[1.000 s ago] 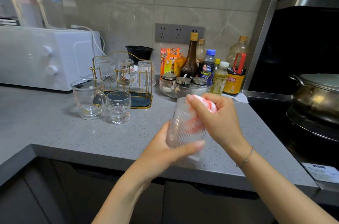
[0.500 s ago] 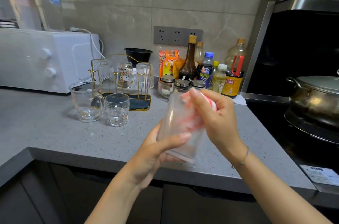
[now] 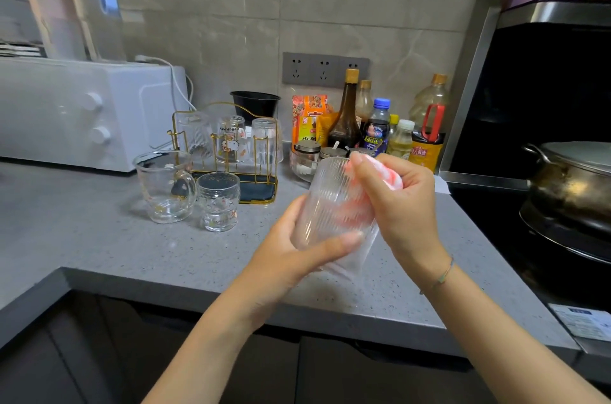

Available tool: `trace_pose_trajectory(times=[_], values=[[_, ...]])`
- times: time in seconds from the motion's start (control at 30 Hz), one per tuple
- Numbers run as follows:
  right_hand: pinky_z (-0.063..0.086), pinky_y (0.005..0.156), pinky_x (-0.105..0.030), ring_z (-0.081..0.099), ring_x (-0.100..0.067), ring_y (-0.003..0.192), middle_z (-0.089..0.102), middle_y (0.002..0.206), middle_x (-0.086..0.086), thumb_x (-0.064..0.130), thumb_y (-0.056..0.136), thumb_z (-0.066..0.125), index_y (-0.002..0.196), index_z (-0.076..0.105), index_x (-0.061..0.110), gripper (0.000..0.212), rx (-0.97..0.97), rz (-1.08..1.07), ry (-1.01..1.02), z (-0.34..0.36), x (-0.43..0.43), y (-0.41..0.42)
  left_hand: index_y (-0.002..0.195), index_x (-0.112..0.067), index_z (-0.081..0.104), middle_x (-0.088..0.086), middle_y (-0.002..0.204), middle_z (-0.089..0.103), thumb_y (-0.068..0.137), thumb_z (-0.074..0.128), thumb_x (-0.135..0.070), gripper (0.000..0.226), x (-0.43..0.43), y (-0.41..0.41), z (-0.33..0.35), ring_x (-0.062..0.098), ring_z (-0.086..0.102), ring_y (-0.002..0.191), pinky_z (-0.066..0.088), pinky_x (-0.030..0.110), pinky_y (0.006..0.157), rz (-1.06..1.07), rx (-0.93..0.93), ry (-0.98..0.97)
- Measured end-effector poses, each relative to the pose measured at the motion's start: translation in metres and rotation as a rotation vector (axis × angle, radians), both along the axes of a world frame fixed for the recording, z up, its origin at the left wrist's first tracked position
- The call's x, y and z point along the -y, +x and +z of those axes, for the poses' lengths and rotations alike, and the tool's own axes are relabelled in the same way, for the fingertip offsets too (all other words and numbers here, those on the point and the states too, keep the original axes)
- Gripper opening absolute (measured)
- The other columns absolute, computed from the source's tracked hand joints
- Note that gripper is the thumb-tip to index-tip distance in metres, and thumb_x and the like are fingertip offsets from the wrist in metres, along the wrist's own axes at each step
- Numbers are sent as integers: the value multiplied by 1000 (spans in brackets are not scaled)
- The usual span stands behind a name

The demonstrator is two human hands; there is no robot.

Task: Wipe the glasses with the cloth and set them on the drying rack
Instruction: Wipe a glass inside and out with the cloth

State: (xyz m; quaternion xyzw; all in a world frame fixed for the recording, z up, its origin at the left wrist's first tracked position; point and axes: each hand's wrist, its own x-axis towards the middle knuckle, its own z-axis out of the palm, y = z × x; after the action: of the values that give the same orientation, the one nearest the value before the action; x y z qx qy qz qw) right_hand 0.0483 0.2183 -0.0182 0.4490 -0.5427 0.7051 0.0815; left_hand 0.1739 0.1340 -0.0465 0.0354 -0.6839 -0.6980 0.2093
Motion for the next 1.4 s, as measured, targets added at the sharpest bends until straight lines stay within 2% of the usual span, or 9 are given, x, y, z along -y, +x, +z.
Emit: trace_pose_trajectory(times=[0.2, 0.37, 0.53, 0.7, 0.87, 1.0, 1.13, 1.27, 1.4], values=[[39, 49, -25, 45, -24, 54, 52, 62, -23, 39, 80, 62, 69, 59, -14, 54, -80, -4, -1, -2, 7, 2, 129, -34, 52, -16, 114, 68, 64, 81, -35, 71, 2, -3, -5, 2, 64, 106, 50, 12, 79, 163, -136, -143], [41, 55, -26, 48, -26, 56, 54, 65, -27, 38, 85, 54, 72, 58, -16, 56, -46, 100, -43, -2, 8, 6, 115, -19, 70, 12, 114, 71, 56, 83, -46, 66, 4, 1, -8, 30, 69, 96, 59, 36, 74, -142, -115, 348], [45, 52, -12, 58, -1, 56, 58, 57, 14, 34, 86, 57, 65, 62, 16, 28, 18, 123, -54, -3, 10, 4, 117, -10, 68, 17, 113, 67, 61, 84, -47, 69, 6, -4, -11, 39, 66, 93, 58, 38, 67, -364, -136, 629], [44, 50, -13, 57, -1, 55, 61, 56, 11, 31, 83, 65, 67, 67, 14, 23, -3, 40, -50, 2, 8, -2, 118, -17, 69, 13, 120, 68, 58, 84, -51, 71, 15, -6, -9, 35, 67, 106, 59, 42, 80, -211, -28, 361], [37, 45, -25, 49, -25, 54, 52, 56, -13, 35, 83, 60, 62, 60, -7, 47, -175, -72, 11, 2, 12, -4, 114, -28, 63, -12, 105, 74, 64, 77, -42, 54, 9, -6, -3, 2, 68, 98, 52, 14, 72, 42, 39, -24], [33, 45, -20, 43, -15, 48, 46, 50, -7, 34, 85, 59, 54, 53, 1, 45, -211, -91, 49, -2, 13, -2, 116, -27, 62, -10, 104, 73, 57, 80, -46, 64, 5, -14, -9, 3, 68, 97, 50, 11, 75, 202, -100, -132], [32, 45, -17, 43, -6, 47, 43, 48, 7, 35, 86, 56, 52, 49, 20, 38, -253, -57, 71, 2, 11, 2, 111, -21, 68, -2, 105, 75, 57, 77, -42, 59, 7, -10, -12, 13, 69, 100, 52, 17, 79, 110, -124, 32], [38, 49, -30, 46, -31, 54, 49, 58, -22, 37, 86, 53, 64, 55, -15, 56, -180, 49, -20, 1, 6, 2, 108, -22, 75, 6, 112, 72, 45, 87, -56, 72, 7, -6, -12, 31, 71, 93, 60, 38, 75, -168, -44, 347], [40, 52, -22, 44, -23, 51, 45, 56, -22, 37, 84, 55, 58, 51, -8, 53, -34, 99, -92, -4, 3, 0, 112, -11, 72, 13, 114, 66, 52, 88, -51, 73, 3, -7, -12, 37, 69, 81, 60, 40, 63, -411, -71, 593]])
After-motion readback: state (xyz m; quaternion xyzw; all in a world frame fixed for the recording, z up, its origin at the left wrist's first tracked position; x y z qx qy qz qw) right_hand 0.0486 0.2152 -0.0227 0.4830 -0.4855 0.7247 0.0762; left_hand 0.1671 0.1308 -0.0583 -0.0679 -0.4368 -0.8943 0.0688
